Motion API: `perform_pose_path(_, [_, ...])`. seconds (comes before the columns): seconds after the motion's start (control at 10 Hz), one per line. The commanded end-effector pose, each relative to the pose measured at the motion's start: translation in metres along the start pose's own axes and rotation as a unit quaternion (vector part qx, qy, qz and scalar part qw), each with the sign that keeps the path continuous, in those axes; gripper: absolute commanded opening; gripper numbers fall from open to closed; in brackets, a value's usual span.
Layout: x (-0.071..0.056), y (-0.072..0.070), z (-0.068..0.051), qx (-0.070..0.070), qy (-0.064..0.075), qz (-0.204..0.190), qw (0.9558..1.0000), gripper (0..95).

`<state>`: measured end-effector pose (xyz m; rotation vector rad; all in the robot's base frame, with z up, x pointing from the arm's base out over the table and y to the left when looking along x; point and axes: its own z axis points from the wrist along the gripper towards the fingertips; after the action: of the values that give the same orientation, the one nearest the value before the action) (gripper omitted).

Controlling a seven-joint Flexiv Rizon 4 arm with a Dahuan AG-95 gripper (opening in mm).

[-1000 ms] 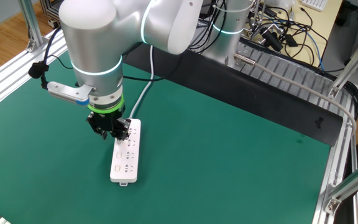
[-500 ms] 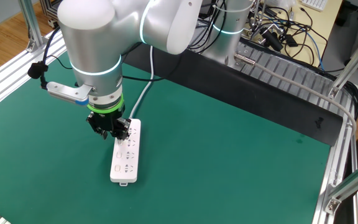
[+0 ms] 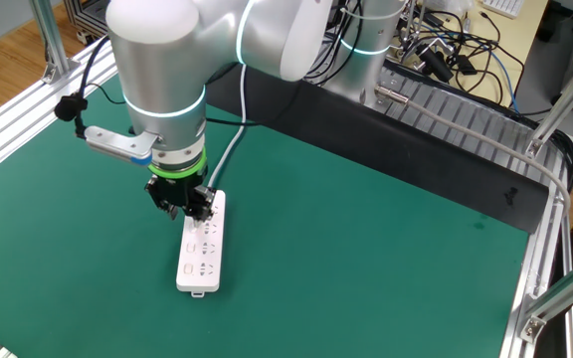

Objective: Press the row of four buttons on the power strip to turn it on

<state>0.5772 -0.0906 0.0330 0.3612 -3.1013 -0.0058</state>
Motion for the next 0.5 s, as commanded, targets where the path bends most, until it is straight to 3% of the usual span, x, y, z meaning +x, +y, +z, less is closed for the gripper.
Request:
perform_pose_path(0.1, [0.0001,-0.0002,-0.0004,0.001,-0.002,0.001,1.0000,38.0])
perform_pose_path(0.5, [-0.0015,0.0012,0.0035,0.001,-0.005,0.020,0.9998,38.0])
